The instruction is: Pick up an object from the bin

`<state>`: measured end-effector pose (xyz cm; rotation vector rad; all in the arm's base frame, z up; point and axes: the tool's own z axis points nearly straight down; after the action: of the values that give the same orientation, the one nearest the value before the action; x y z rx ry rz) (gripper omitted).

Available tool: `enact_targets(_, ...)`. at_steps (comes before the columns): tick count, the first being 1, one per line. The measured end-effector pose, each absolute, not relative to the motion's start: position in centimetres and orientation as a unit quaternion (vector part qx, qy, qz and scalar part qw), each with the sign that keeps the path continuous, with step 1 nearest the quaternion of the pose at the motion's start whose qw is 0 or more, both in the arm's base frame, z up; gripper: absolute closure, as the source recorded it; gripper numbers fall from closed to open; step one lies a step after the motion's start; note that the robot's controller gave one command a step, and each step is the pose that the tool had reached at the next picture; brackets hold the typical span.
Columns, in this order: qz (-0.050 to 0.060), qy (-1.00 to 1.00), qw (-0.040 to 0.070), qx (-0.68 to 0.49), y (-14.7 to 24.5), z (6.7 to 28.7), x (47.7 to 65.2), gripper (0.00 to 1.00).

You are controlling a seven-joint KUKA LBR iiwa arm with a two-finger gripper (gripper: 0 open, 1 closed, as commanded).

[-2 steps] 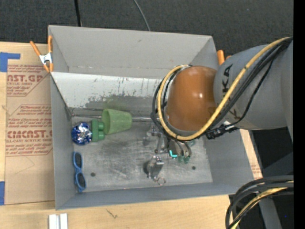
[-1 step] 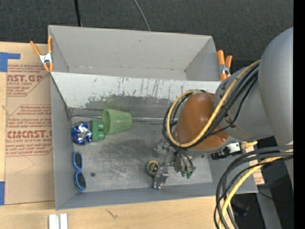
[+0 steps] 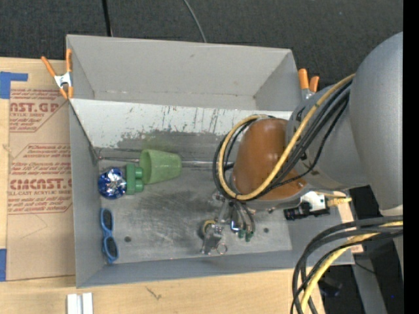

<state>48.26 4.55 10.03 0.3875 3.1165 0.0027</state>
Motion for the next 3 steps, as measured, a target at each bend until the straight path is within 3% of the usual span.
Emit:
enact_targets(1,0.000,0.980,-0.001,0.200,1.5,9.9,47.9,0.00)
enact_targets(2,0.000,0.974,0.004,0.229,5.7,7.2,48.2,0.00)
enact_targets(3,0.001,0.970,0.002,0.242,2.1,7.2,48.1,0.00)
